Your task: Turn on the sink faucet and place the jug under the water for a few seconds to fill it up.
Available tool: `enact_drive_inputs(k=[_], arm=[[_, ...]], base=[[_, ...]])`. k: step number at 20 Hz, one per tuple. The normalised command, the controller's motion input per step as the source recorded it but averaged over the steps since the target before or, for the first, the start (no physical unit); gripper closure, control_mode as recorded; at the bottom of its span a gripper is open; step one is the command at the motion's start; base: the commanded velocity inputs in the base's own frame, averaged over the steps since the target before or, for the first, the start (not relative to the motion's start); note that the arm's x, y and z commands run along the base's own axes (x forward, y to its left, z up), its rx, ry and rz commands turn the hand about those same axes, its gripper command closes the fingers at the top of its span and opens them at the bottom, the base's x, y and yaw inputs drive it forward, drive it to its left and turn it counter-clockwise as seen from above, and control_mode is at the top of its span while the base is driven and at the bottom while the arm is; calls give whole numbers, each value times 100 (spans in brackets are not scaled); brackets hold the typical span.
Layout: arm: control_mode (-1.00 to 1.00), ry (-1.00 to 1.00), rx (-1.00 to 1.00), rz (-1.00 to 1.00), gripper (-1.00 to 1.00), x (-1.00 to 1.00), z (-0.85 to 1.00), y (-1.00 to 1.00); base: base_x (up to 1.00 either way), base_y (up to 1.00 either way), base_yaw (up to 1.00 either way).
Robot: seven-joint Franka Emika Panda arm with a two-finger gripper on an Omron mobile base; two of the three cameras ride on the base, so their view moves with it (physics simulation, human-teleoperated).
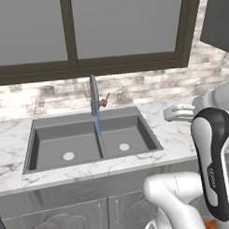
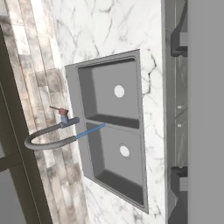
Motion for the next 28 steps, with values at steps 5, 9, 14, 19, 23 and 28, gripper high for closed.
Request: enact_drive_inputs(k=[5, 9, 14, 19, 23, 28], arm=[[-100, -1, -3, 4, -100, -3, 0, 19], [-100, 0, 3, 0, -100, 0, 1, -32], [-100, -1, 0, 0, -100, 0, 0, -1], [-100, 0, 0, 0, -100, 0, 0, 0], [-100, 0, 0, 0, -100, 0, 0, 0], [-100, 0, 0, 0, -100, 0, 0, 0]], base=[[0, 0, 0], [0, 0, 0], [0, 0, 0], [0, 0, 0], [0, 0, 0], [0, 0, 0]])
